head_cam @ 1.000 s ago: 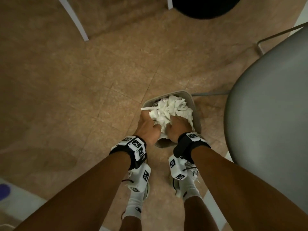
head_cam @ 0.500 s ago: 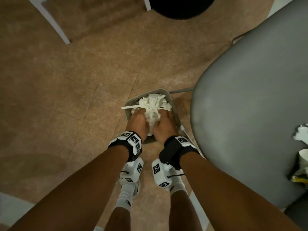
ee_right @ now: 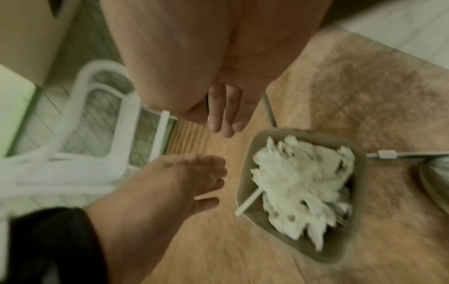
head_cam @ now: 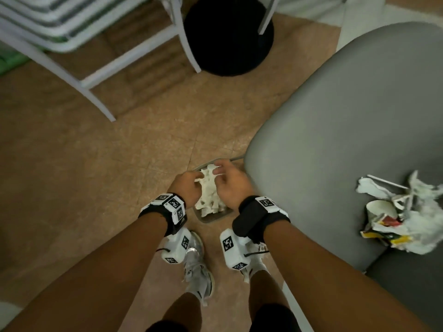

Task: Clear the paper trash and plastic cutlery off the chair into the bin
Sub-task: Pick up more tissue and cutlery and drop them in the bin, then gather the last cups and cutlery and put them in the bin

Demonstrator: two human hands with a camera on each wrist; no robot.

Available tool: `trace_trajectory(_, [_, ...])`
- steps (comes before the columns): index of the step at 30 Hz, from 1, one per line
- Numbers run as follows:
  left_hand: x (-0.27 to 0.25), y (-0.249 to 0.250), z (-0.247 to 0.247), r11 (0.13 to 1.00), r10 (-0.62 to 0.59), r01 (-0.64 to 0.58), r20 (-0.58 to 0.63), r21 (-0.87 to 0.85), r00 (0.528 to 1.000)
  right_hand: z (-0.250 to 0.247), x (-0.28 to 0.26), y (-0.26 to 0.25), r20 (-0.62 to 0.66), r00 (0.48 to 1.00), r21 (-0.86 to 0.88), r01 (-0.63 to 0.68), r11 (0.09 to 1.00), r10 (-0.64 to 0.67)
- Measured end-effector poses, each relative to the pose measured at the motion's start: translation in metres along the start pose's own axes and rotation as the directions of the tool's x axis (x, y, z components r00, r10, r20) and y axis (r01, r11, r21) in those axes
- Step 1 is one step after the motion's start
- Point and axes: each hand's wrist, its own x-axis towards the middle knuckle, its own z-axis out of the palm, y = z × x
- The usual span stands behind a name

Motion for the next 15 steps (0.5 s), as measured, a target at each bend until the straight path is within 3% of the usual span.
trace_trajectory(4, [-0.005, 0.077, -0.027, 0.993, 0.114, -0.110, -0.108, 0.044, 0.988, -0.085, -0.028, -0.011, -0.184, 0.983, 0.059, 0.023, 0.998, -0.011])
trace_trajectory(8, [-0.008, 0.167, -0.017, 0.963, 0.271, -0.269, -0.091, 0.033, 0.958, -0.170, -0.068, 0.020, -0.398, 0.910, 0.169, -0.048, 0.984, 0.113])
trace_trajectory(12, [-0.017, 0.254, 0.029, 0.899, 0.437, -0.438, 0.019, 0.025, 0.899, -0.239, -0.105, 0.072, -0.580, 0.779, 0.130, -0.199, 0.971, 0.237])
trace_trajectory(15, [-0.031, 0.302, 0.077, 0.823, 0.556, -0.567, 0.153, 0.035, 0.817, -0.278, -0.128, 0.121, -0.700, 0.622, 0.117, -0.385, 0.915, 0.351])
